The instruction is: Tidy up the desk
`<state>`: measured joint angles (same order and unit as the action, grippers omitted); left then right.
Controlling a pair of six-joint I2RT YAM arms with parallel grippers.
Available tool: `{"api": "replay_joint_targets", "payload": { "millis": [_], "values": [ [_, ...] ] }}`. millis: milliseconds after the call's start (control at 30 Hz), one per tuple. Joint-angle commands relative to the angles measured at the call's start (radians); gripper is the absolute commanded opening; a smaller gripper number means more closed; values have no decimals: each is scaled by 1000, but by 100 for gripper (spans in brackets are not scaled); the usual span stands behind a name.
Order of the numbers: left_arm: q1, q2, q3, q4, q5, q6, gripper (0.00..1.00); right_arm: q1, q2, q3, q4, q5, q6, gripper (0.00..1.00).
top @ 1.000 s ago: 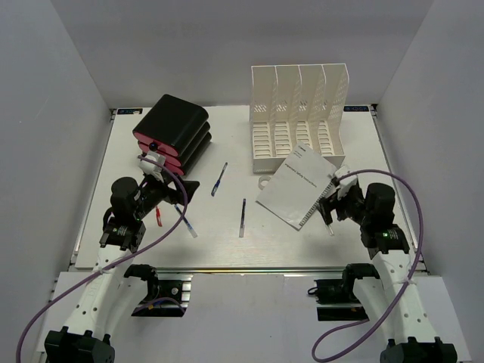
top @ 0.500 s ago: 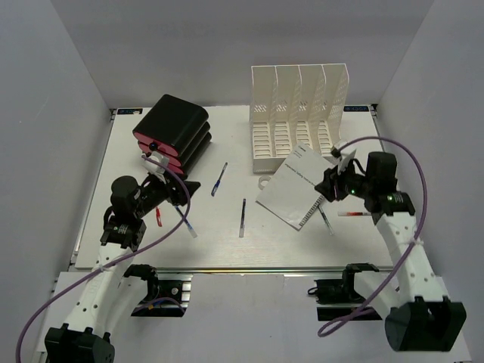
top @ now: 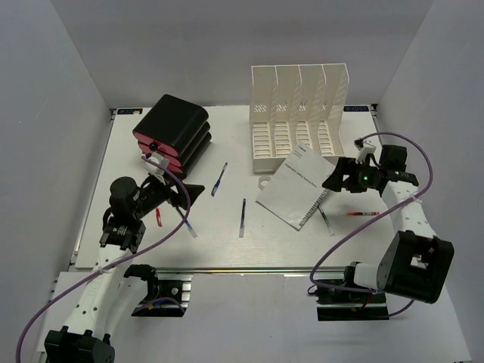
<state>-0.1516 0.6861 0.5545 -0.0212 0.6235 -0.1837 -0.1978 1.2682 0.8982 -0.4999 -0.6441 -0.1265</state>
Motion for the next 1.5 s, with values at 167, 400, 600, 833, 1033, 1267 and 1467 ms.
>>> {"api": "replay_joint_targets", "payload": {
  "millis": [167, 400, 600, 833, 1033, 1267, 1467],
  "values": [
    [4, 18, 30, 14, 50, 7, 91, -52, 72, -67, 106, -52, -28, 89],
    [4, 30, 30, 14, 56, 12, 91, -54, 187, -74, 247, -20, -12, 89],
    [4, 35, 30, 43, 62, 12, 92, -57, 281, -53, 314, -64, 34, 88],
    [4, 35, 28, 46, 65, 13, 92, -46, 358, -56, 438, -120, 102, 84],
    [4, 33, 28, 46, 68, 15, 92, -40, 408, -70, 532, -173, 154, 79],
    [4, 36, 28, 46, 71, 16, 93, -29, 411, -165, 690, -215, 228, 74],
    [4, 35, 28, 43, 68, 16, 93, -28, 445, -197, 764, -258, 294, 71]
  ]
}}
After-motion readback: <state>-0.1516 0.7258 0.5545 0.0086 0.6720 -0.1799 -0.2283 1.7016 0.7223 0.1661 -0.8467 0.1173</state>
